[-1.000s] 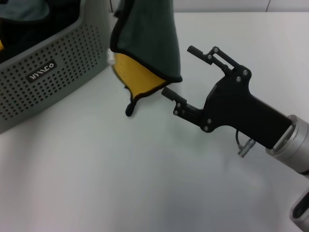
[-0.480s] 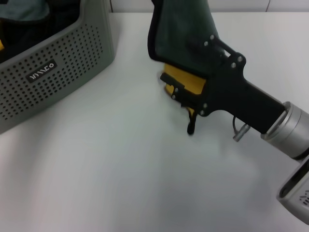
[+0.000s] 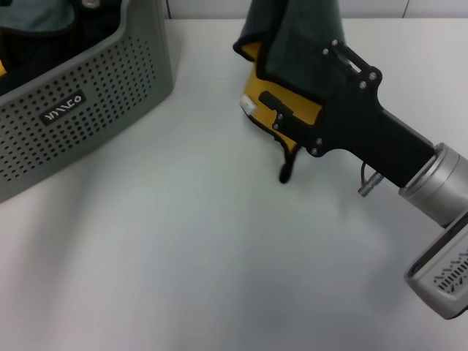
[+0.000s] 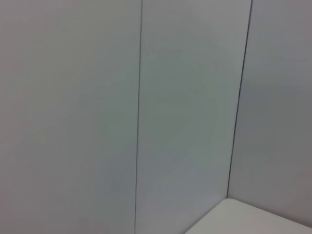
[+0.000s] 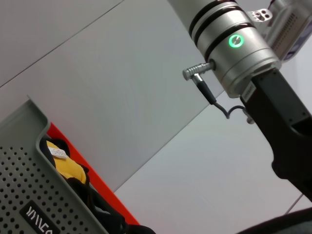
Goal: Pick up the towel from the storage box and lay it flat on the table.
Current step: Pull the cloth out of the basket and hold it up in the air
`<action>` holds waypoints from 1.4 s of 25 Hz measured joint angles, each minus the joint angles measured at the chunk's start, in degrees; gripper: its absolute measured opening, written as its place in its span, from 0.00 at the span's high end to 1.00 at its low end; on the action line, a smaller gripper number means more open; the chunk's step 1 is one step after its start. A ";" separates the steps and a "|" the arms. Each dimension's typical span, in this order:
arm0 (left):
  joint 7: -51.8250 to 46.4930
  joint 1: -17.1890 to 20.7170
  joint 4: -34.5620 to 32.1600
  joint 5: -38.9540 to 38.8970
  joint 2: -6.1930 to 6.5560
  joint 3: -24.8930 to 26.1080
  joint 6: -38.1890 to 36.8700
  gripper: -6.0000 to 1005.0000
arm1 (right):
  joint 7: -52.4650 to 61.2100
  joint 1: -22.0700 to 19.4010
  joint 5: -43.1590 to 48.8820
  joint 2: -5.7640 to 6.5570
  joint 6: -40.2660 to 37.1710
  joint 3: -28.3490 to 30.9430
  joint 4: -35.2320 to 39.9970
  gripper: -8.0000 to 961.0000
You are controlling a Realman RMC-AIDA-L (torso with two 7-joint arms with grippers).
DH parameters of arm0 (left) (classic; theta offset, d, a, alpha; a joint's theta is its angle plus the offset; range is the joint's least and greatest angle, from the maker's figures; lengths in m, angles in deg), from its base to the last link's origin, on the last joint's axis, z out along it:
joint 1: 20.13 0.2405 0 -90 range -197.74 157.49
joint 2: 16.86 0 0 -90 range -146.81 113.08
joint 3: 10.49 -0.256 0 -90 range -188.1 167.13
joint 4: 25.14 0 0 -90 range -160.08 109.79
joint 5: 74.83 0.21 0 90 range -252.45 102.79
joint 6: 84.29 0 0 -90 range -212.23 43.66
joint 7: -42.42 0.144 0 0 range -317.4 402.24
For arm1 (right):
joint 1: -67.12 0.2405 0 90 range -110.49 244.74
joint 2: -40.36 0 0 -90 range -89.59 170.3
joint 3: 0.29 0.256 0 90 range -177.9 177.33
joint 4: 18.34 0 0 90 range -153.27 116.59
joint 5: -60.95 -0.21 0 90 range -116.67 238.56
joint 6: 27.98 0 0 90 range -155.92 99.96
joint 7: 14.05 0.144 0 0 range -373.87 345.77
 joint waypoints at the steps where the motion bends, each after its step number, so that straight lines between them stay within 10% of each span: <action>1: 0.31 -0.11 0.04 0.01 0.01 -0.13 0.34 0.99 | 0.04 0.02 -0.31 0.00 0.02 0.04 -0.02 0.26; 35: -0.22 -1.24 2.86 -4.52 0.16 -2.21 7.50 0.99 | -36.91 1.48 -20.25 0.00 1.71 -4.60 2.93 0.26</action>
